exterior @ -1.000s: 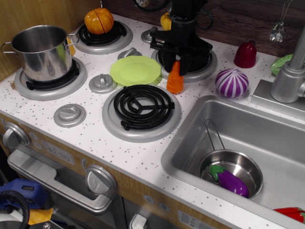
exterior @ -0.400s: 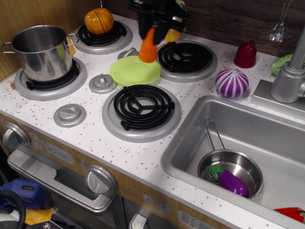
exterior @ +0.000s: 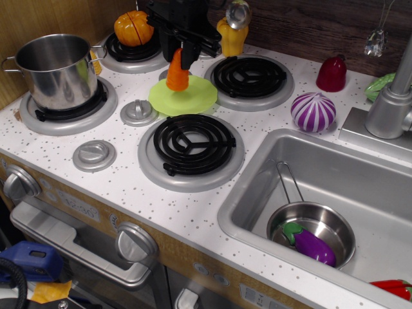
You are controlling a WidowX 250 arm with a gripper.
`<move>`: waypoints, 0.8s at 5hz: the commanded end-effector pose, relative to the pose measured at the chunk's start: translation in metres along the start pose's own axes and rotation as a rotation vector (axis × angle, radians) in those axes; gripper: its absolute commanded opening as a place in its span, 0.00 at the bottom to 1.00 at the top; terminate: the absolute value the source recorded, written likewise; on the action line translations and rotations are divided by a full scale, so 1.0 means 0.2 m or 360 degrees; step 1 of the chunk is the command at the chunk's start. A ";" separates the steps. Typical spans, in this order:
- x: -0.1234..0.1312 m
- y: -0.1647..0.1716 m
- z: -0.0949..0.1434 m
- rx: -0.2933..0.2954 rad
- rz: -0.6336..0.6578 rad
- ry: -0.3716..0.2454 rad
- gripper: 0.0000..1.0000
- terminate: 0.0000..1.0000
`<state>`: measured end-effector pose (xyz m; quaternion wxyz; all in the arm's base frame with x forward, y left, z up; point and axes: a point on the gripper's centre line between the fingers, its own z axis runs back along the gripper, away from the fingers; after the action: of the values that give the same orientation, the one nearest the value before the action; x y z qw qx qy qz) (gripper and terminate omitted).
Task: Put carrot on plate
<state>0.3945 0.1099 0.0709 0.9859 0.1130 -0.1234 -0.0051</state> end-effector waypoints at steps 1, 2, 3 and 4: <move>0.06 0.04 0.10 0.0007 0.0034 -0.0142 0.00 0.00; 0.06 -0.01 0.11 -0.0023 0.0062 -0.0113 0.00 0.00; 0.05 -0.04 0.10 -0.0046 0.0070 -0.0100 1.00 0.00; 0.04 -0.04 0.08 -0.0088 0.0054 -0.0113 1.00 0.00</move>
<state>0.3956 0.0940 0.0646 0.9881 0.0773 -0.1330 -0.0003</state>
